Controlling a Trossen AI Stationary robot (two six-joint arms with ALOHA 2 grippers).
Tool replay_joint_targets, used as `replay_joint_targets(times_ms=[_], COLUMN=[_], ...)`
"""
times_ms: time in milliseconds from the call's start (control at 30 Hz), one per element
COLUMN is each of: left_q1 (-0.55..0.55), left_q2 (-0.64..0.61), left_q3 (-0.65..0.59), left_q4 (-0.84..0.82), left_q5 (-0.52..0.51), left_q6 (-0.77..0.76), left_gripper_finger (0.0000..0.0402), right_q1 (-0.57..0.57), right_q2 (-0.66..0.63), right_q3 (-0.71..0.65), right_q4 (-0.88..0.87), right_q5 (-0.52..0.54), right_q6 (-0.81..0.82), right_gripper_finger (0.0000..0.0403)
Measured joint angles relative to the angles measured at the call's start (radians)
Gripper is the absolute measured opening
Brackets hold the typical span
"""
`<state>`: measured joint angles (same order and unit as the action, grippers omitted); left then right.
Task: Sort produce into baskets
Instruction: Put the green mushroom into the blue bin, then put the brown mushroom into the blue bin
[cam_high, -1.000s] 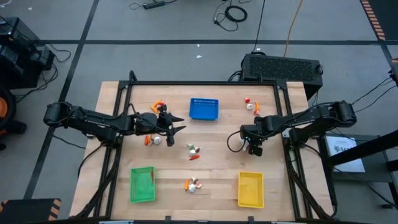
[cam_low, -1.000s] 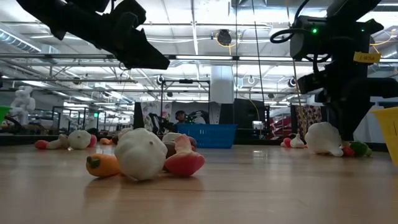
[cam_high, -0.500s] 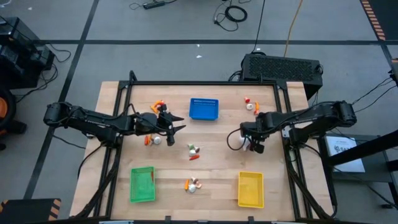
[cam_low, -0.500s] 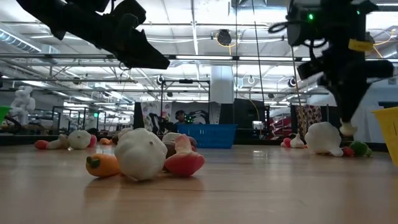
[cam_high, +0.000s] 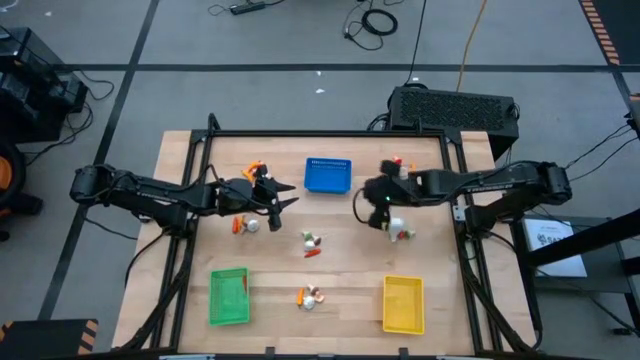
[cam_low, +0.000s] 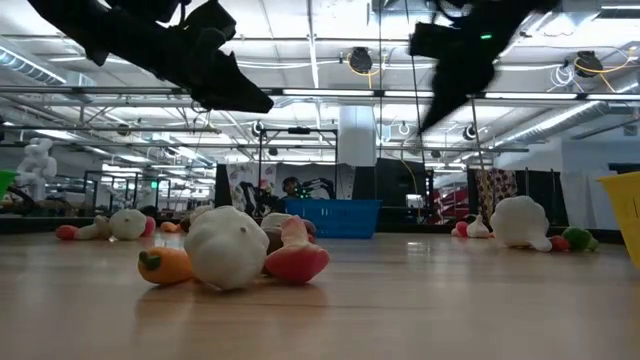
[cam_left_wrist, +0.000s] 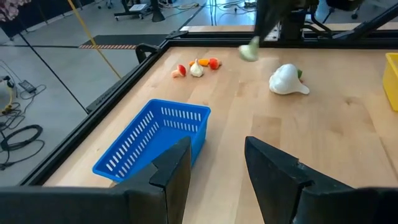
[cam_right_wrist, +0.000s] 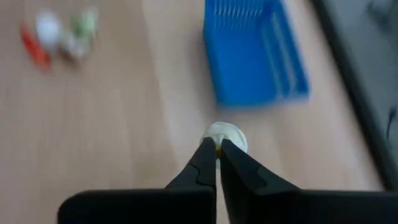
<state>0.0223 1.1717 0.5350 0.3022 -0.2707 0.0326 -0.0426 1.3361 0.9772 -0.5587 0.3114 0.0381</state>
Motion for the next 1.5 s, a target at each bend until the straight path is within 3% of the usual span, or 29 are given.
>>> replay_joint_targets(times_ms=[167, 533, 733, 1267, 1367, 1500], left_q1=[0.000, 0.000, 0.000, 0.000, 0.000, 0.000], left_q2=[0.000, 0.000, 0.000, 0.000, 0.000, 0.000], left_q3=[0.000, 0.000, 0.000, 0.000, 0.000, 0.000], left_q4=[-0.035, -0.174, -0.207, -0.215, -0.216, -0.222], left_q5=[0.000, -0.022, -0.031, -0.033, -0.033, -0.033], left_q6=[-0.020, -0.068, -0.080, -0.105, -0.105, -0.106], left_gripper_finger=[0.0160, 0.0160, 0.0160, 0.0160, 0.0160, 0.0160], right_q1=[-0.086, -0.188, -0.190, -0.186, -0.162, -0.122], right_q2=[0.074, 0.314, 0.345, 0.334, 0.311, 0.305], right_q3=[0.000, -0.001, -0.001, -0.001, -0.001, 0.000], right_q4=[0.311, 0.604, 0.623, 0.618, 0.619, 0.619], right_q5=[0.000, -0.003, -0.003, -0.004, -0.067, -0.243], right_q6=[-0.120, -0.262, -0.319, -0.243, -0.233, -0.241], right_gripper_finger=[0.0000, 0.0010, 0.0031, 0.0110, 0.0121, 0.0128])
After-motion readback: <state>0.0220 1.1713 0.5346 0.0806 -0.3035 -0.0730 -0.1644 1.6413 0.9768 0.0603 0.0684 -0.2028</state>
